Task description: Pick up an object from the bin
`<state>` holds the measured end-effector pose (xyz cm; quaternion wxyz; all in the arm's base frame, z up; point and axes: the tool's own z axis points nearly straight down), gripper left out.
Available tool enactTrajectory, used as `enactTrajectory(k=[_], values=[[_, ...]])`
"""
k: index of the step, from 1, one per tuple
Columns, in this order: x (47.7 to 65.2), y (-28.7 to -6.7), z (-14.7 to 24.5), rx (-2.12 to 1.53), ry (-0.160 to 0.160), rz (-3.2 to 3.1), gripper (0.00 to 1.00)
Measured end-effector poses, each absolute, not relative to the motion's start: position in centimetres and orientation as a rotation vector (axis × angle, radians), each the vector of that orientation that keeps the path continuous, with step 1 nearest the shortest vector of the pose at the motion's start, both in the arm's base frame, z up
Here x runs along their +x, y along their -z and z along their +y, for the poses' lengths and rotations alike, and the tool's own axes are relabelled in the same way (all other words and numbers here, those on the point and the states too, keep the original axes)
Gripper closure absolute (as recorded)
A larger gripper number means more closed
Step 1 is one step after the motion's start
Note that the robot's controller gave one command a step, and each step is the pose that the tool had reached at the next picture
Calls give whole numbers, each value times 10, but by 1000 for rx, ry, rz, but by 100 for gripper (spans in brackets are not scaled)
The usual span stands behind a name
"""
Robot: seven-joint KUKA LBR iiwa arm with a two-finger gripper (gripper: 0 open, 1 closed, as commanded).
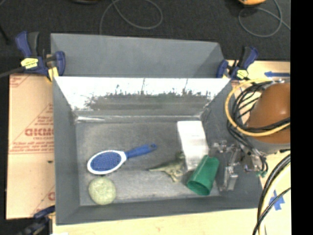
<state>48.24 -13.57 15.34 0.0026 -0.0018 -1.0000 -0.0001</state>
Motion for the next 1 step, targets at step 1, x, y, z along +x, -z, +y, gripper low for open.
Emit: enactTrajectory(k=[1], values=[[484,-158,-135,2,-2,-3145,0]])
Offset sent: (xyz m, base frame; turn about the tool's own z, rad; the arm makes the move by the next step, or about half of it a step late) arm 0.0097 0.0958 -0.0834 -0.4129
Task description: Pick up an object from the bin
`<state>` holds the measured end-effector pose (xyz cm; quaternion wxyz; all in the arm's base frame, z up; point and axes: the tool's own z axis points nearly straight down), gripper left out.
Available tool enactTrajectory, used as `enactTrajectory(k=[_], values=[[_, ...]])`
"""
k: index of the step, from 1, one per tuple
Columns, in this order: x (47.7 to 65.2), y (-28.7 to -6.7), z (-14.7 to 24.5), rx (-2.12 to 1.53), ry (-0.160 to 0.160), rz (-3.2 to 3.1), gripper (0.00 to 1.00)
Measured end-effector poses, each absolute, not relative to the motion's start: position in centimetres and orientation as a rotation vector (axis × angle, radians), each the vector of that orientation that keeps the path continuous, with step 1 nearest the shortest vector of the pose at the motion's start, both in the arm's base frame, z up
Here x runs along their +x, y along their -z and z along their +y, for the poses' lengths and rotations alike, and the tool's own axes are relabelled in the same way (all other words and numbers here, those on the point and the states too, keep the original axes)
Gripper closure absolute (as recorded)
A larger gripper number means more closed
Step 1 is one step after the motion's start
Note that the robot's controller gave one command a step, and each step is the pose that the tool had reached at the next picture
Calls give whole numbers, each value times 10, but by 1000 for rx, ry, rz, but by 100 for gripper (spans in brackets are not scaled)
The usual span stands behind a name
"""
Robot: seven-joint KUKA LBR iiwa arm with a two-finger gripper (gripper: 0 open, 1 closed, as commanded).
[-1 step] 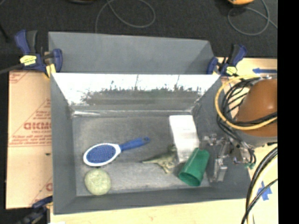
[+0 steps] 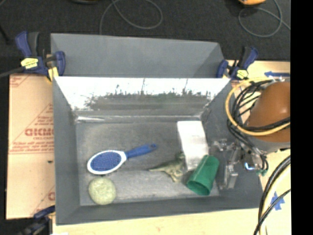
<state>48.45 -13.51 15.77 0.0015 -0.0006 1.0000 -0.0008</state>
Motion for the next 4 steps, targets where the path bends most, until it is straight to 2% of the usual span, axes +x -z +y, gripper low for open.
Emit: enactTrajectory(k=[1,2,3,4], values=[[491,-103,-77,-409,7,3107,0],[488,-103,-85,-881,-1,3013,0],[488,-106,-108,-712,0,3057,0],[491,-88,-122,-639,1,3075,0]])
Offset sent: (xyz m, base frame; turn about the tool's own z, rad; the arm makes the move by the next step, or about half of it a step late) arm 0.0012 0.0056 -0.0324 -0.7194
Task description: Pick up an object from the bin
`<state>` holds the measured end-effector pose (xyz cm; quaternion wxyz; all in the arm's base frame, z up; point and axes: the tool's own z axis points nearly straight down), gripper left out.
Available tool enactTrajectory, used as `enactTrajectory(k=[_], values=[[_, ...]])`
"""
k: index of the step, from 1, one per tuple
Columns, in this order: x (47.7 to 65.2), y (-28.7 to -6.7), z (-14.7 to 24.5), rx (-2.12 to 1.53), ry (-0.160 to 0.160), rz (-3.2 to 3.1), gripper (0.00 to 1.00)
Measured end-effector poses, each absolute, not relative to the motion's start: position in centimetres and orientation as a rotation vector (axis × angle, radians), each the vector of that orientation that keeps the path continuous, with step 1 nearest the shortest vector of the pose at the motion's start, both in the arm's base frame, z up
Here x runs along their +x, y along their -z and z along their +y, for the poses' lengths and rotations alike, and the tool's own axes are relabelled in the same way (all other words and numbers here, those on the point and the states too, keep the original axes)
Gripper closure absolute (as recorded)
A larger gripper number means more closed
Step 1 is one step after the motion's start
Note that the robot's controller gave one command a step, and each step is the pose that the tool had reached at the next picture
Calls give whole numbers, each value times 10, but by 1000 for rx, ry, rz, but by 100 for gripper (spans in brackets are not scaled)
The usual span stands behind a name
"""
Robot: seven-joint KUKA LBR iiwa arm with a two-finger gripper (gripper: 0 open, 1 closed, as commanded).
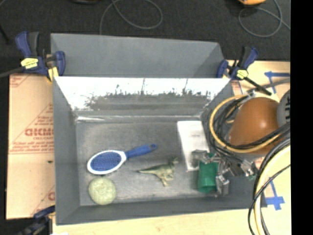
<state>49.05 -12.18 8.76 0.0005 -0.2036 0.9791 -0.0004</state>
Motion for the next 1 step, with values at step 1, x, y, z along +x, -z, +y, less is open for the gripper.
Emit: enactTrajectory(k=[1], values=[[496,-75,-130,-939,2,2997,100]])
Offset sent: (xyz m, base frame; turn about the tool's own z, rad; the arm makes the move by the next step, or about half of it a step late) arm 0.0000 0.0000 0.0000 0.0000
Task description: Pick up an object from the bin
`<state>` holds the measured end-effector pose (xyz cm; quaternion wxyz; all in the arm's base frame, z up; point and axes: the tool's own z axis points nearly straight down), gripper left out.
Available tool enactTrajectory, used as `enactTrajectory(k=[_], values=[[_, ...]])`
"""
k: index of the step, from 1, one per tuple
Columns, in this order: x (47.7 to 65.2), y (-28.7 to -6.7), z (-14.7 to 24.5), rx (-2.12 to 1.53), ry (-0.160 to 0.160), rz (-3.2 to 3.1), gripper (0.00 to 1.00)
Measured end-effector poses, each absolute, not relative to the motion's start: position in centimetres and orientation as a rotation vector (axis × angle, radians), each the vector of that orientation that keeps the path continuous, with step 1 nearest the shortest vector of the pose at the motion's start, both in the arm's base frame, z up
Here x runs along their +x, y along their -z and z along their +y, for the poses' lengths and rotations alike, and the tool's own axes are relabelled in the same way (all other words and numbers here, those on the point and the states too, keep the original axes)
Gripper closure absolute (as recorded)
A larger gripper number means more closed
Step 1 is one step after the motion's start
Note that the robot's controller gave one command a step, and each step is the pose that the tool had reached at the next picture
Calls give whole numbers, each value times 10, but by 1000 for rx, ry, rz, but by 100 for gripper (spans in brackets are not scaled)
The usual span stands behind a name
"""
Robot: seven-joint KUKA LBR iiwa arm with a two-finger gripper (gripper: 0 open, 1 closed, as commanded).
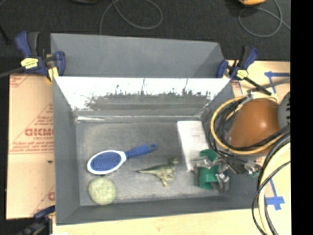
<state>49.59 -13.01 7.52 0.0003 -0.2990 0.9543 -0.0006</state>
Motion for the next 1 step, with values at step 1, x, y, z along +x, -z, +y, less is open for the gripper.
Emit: enactTrajectory(k=[1], values=[[496,-75,-130,-940,2,2997,100]])
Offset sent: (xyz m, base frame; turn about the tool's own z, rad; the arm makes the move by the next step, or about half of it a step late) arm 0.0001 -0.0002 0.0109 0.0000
